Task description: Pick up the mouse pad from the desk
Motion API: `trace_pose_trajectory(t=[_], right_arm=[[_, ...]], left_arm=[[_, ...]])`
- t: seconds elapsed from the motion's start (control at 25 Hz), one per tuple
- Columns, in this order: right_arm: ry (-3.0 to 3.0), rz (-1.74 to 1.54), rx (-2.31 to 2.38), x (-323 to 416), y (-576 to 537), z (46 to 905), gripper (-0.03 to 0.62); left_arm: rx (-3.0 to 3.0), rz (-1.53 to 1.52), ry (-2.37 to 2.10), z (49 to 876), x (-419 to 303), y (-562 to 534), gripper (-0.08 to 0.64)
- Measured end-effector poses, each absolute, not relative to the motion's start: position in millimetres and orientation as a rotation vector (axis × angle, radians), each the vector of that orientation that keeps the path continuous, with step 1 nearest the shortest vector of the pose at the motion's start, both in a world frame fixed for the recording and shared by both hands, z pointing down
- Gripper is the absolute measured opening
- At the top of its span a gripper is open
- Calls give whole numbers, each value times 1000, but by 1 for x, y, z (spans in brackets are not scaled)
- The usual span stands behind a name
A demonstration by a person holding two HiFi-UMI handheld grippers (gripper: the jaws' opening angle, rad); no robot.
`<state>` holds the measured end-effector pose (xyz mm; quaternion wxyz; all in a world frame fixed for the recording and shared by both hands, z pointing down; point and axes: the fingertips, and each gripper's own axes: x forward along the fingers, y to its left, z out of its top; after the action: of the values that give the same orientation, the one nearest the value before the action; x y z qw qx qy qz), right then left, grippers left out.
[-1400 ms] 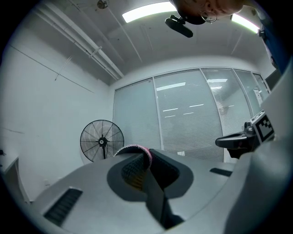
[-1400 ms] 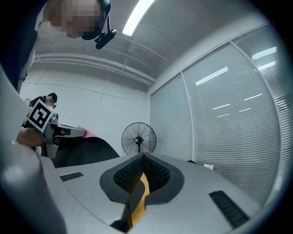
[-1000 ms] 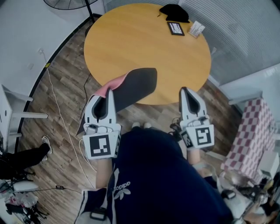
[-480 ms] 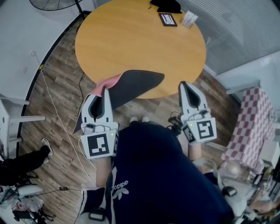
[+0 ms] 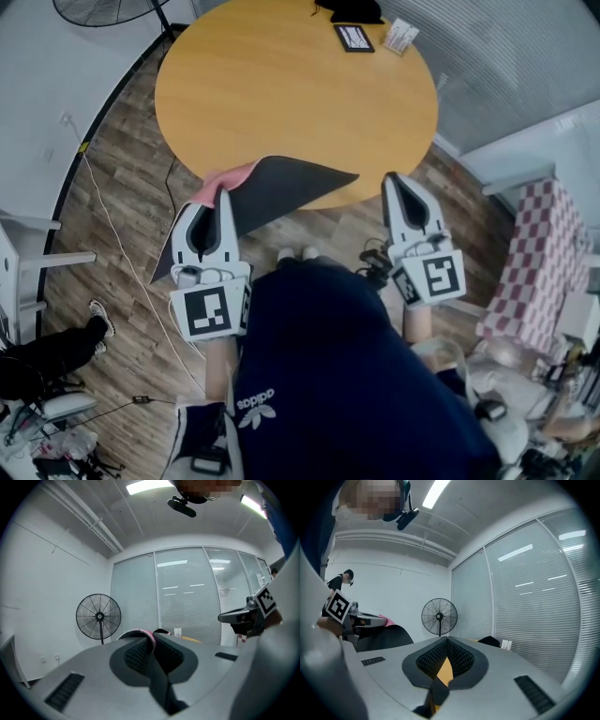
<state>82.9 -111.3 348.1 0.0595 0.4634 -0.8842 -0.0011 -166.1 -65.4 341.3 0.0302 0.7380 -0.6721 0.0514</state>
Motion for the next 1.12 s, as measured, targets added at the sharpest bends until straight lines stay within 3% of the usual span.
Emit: trace_pose_trajectory(t=[1.12], right_arm=[[-2655, 11, 1456, 96, -106, 351, 3]], left_arm=[[2310, 207, -2037, 341, -161, -63, 20]])
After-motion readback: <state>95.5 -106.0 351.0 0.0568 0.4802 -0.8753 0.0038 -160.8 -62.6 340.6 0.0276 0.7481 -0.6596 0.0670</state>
